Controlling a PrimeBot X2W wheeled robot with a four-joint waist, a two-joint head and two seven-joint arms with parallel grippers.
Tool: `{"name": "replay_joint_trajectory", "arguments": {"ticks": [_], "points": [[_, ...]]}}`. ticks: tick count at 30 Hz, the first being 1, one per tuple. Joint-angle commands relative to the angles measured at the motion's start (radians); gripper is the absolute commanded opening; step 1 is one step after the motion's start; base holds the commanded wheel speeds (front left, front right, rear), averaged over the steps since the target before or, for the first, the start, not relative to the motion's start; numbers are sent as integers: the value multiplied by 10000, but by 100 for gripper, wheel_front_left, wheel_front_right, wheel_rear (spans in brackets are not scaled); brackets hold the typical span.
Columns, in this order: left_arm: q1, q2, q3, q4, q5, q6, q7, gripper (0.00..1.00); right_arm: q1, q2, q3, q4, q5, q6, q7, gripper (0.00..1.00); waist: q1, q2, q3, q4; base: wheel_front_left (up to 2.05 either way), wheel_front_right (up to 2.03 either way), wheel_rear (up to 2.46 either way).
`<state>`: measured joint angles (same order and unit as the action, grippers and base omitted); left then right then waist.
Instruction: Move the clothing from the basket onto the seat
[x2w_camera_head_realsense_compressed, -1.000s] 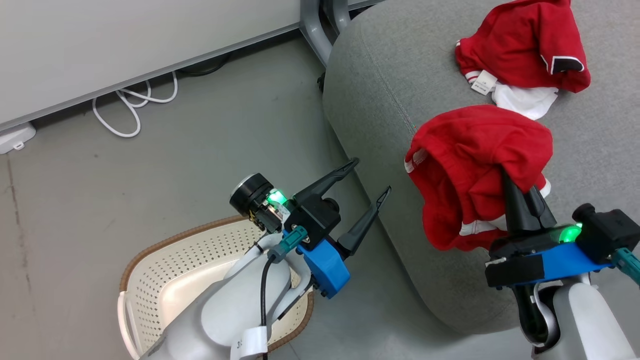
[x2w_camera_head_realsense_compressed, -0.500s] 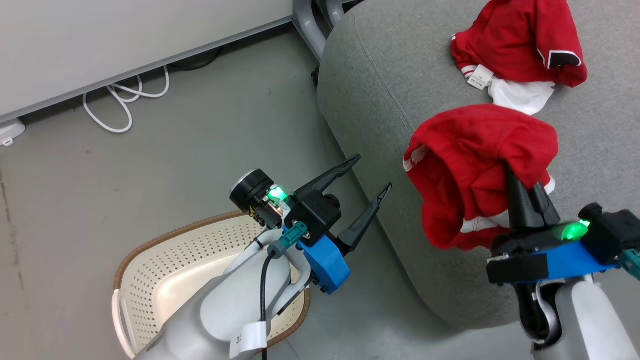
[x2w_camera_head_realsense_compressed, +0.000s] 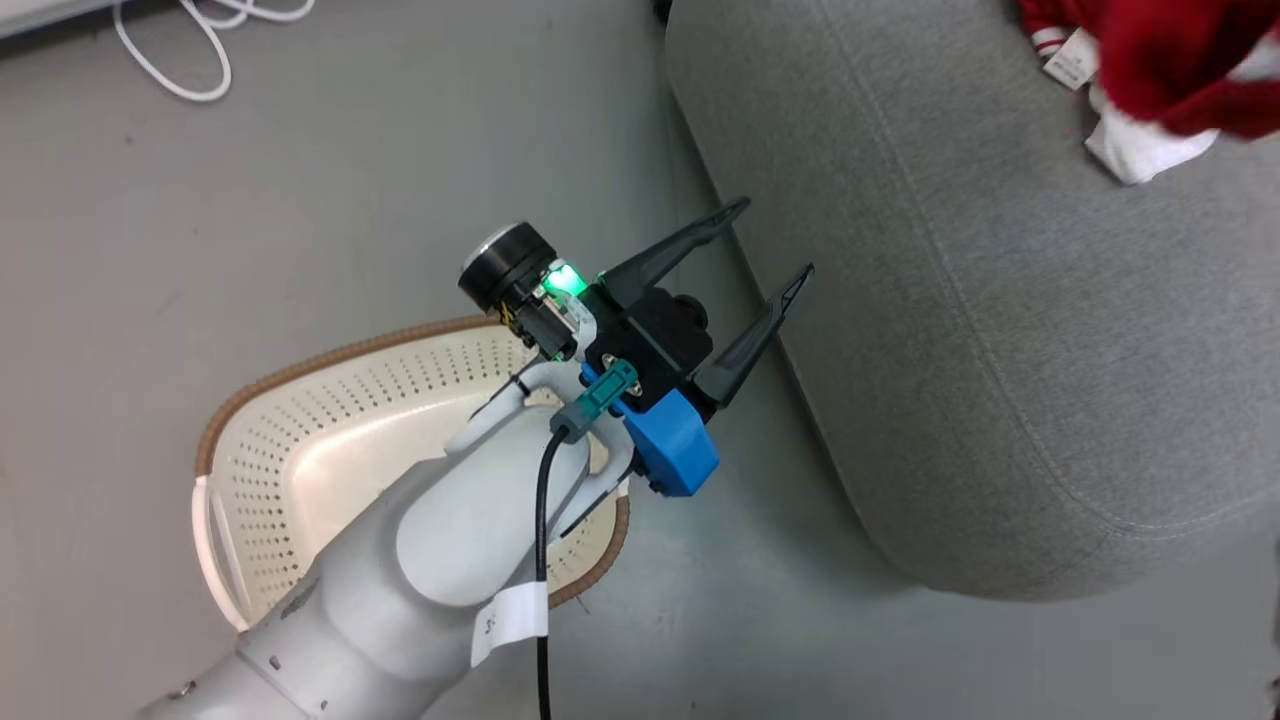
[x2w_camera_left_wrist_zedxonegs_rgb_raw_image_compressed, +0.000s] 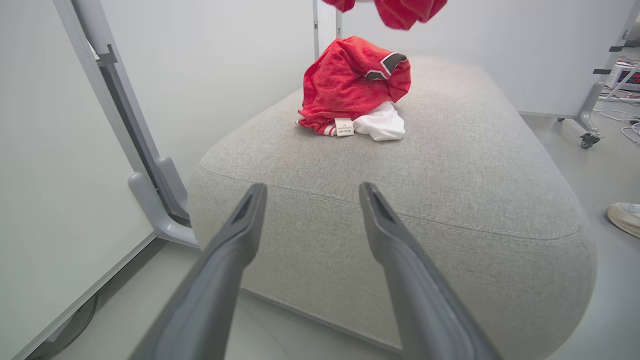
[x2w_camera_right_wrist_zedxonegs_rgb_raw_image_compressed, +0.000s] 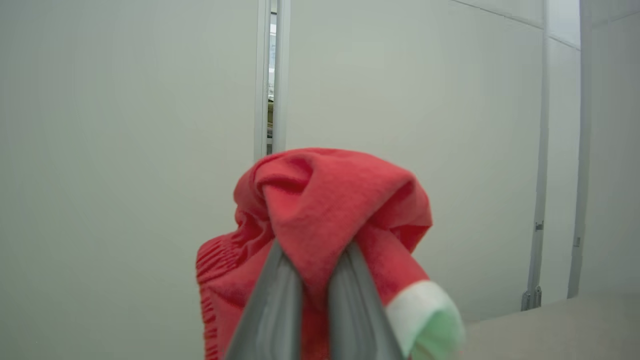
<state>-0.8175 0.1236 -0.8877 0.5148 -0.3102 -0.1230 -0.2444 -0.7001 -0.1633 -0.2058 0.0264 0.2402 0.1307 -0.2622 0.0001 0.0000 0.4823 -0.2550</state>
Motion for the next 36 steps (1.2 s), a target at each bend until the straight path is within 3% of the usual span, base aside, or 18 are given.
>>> {"name": "replay_joint_trajectory", "arguments": {"ticks": [1,9,14,26,31,32,33,34,36], "points": [[-295,86,-15,-57,118,32,28,100,-634,-271,-344,-12,85,1,-40,0,-1,0,926,215,0,0,0],[-1093,5,-110,-208,401,93,105,100,-2595,-2070,-1865,1044,3,1,-41,0,-1,0,2306,482,0,0,0],[-1438,-10,-157,-279,498,117,116,100,-2962,-3014,-2093,2454,-2,1,-40,0,-1,0,2937,605,0,0,0],[-1770,63,-283,-277,570,139,127,100,-2700,-3163,-1764,5872,-66,1,-41,0,-1,0,3492,720,0,0,0],[-1834,134,-279,-231,530,180,64,100,-2599,-3047,-1706,6287,6,1,-40,0,-1,0,3456,735,0,0,0],[-1809,139,-282,-214,515,190,45,100,-2554,-3020,-1753,6342,42,1,-40,22,-1,0,3391,722,0,0,0],[-1780,128,-286,-201,502,192,36,100,-2489,-3012,-1760,6398,72,1,-40,91,-1,0,3317,715,0,0,0],[-1742,109,-294,-181,479,206,24,100,-2439,-3041,-1764,6312,66,1,-40,100,-1,0,3233,707,0,0,0],[-1621,60,-300,-141,446,223,-49,100,-2200,-3047,-1816,6107,86,1,-41,100,-1,0,3004,703,0,0,0]]}}
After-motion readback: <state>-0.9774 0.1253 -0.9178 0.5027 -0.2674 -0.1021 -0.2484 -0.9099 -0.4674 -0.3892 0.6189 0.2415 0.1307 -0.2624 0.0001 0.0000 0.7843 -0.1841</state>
